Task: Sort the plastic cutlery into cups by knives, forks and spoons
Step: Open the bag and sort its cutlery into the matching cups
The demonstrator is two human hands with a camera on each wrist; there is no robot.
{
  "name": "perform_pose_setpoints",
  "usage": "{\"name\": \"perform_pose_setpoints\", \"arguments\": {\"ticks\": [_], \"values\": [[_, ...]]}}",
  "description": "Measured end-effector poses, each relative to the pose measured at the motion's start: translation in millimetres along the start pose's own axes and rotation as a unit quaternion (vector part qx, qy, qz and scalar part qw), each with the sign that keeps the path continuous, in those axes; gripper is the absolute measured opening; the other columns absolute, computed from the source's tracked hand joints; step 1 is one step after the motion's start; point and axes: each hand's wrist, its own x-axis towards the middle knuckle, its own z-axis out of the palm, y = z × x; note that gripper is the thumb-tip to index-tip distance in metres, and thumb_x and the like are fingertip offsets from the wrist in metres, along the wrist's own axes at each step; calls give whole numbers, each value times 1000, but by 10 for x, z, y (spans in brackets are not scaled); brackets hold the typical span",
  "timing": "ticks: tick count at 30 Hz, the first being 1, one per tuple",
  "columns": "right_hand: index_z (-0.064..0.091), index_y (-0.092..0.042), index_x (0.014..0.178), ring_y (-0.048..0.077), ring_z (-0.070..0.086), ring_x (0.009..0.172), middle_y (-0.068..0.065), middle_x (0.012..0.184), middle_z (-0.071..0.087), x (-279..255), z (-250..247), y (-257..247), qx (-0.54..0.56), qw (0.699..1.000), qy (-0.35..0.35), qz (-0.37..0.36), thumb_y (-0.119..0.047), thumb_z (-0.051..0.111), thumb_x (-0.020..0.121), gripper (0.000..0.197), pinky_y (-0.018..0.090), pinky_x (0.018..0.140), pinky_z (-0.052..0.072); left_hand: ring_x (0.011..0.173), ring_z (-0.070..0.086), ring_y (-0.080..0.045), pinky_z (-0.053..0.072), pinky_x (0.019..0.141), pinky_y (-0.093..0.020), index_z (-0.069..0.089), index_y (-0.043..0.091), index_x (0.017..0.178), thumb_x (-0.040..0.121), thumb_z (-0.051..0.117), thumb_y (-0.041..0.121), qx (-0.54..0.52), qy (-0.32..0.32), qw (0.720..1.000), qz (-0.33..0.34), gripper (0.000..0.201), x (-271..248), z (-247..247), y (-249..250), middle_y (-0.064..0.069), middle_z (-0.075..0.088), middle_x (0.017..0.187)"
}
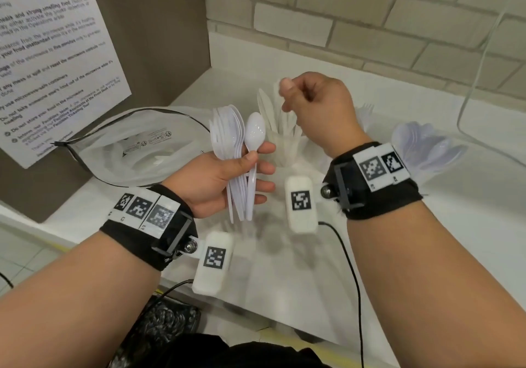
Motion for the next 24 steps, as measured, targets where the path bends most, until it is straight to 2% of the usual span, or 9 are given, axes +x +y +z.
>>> {"name": "perform_pose_setpoints", "arguments": {"ticks": [2, 4, 6, 8, 10, 13, 17, 21, 24], "values": [[67, -14, 75, 6, 54, 56, -3, 65, 64, -158, 6, -133, 54, 998, -28, -14, -33, 69, 85, 22, 25, 60, 49, 67, 66, -20, 58, 72, -38, 67, 17, 103, 93, 53, 21, 10, 41, 999, -2, 18, 51, 79, 14, 0, 61, 76], [68, -10, 72, 5, 55, 52, -4, 61, 64, -285, 34, -239, 61, 994, -93, -3, -35, 78, 76, 27, 24, 58, 50, 56, 60, -16, 57, 68, -37, 64, 12, 96, 96, 53, 18, 47, 107, 993, 9, 12, 113, 160, 7, -2, 55, 71], [68, -12, 73, 4, 56, 54, -8, 60, 62, -367, 96, -287, -31, 989, -148, 2, -49, 81, 66, 40, 21, 58, 49, 51, 57, -13, 57, 62, -36, 61, 10, 93, 98, 50, 14, 127, 165, 978, 32, 13, 165, 241, -6, -6, 54, 73], [59, -17, 66, 3, 51, 54, -9, 58, 55, -403, 164, -287, -112, 982, -154, 4, -58, 78, 64, 45, 19, 52, 41, 51, 56, -12, 56, 59, -34, 61, 15, 94, 98, 45, 9, 180, 185, 965, 49, 18, 194, 309, -14, -7, 57, 75], [50, -20, 61, 5, 49, 52, -7, 56, 50, -398, 199, -251, -120, 983, -140, 7, -51, 74, 73, 42, 20, 49, 36, 54, 56, -12, 56, 61, -33, 61, 17, 95, 97, 43, 3, 195, 180, 963, 51, 23, 207, 351, -9, -5, 59, 76], [58, -6, 75, 21, 58, 57, 9, 66, 64, -364, 168, -200, -35, 988, -145, 37, -35, 63, 87, 31, 34, 58, 50, 55, 58, -12, 57, 66, -34, 63, 9, 95, 95, 53, 5, 162, 152, 974, 39, 10, 186, 353, 9, -3, 61, 76], [59, 4, 95, 14, 54, 52, 9, 69, 63, -360, 86, -156, 53, 979, -175, 93, -25, 50, 97, 30, 28, 50, 42, 53, 54, -12, 57, 63, -31, 63, 14, 82, 91, 61, 8, 126, 121, 984, 18, 10, 142, 327, -14, 2, 61, 69], [62, -13, 90, 12, 56, 56, 7, 82, 65, -342, 78, -155, 118, 979, -122, 112, -24, 40, 101, 27, 20, 49, 40, 49, 47, -13, 46, 49, -25, 57, 13, 85, 89, 64, 15, 99, 120, 988, 18, 8, 122, 349, -41, 4, 53, 60], [54, -16, 83, 19, 59, 57, 8, 70, 63, -322, 37, -226, 225, 966, -23, 121, -21, 33, 103, 29, 31, 53, 48, 49, 45, -12, 45, 50, -26, 55, 15, 76, 91, 60, 24, 93, 103, 990, 23, 19, 104, 349, -49, 3, 47, 59]]}}
